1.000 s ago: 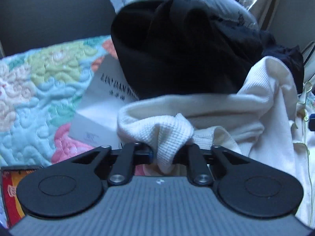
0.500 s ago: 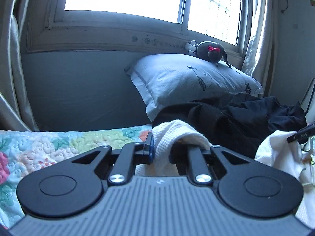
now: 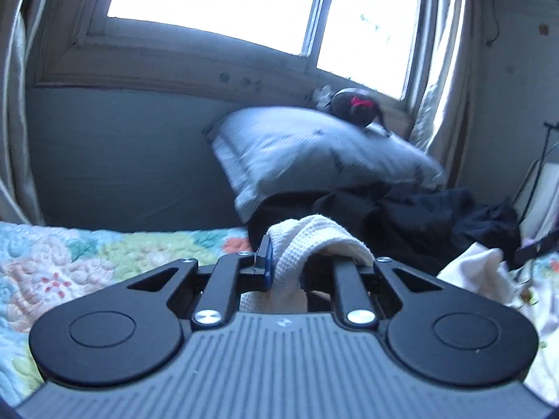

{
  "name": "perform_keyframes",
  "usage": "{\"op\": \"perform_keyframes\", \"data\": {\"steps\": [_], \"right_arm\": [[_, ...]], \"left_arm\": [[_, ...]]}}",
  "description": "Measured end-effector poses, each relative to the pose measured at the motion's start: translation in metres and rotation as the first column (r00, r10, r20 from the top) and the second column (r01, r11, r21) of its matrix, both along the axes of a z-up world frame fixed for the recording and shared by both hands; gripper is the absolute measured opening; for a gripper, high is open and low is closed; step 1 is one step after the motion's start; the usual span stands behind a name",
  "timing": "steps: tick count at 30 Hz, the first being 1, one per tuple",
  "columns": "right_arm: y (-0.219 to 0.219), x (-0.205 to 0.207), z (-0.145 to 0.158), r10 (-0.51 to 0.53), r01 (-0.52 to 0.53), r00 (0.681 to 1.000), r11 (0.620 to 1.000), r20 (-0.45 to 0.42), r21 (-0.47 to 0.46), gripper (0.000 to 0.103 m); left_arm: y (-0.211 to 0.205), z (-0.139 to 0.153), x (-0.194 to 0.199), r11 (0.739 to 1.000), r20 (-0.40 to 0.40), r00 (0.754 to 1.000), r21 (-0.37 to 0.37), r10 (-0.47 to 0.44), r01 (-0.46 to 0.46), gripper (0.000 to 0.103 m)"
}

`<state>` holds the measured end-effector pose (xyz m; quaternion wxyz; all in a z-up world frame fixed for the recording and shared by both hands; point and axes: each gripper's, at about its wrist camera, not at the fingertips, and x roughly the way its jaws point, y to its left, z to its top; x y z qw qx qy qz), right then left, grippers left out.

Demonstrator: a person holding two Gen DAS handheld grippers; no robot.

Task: Fold clothes

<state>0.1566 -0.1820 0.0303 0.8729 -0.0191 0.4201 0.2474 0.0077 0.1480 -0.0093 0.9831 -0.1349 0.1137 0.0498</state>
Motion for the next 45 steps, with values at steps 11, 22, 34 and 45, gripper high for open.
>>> {"op": "perform_keyframes", "data": {"steps": [11, 22, 34, 45], "right_arm": [[-0.085, -0.142, -0.056, -0.151, 0.156, 0.953, 0.988, -0.261, -0.004, 0.060], [-0.055, -0.158, -0.059, 0.018, -0.031, 0.997, 0.981, -0.071, -0.189, 0.059], [0.006, -0.197, -0.040, 0.254, -0.161, 0.960, 0.846, 0.119, -0.508, 0.065], [-0.009, -0.157, -0.069, 0.125, -0.107, 0.991, 0.948, 0.040, -0.299, 0.003]], "left_arm": [[-0.213, -0.008, 0.001, 0.734, -0.313, 0.697, 0.000, -0.645, 0.679, 0.043], [-0.115, -0.018, 0.014, 0.845, -0.297, 0.792, -0.191, -0.534, 0.499, 0.075], [-0.111, -0.057, 0.032, 0.878, -0.440, 0.760, -0.202, -0.478, 0.434, 0.075], [-0.121, -0.057, 0.035, 0.888, -0.459, 0.767, -0.128, -0.448, 0.442, 0.075]]}}
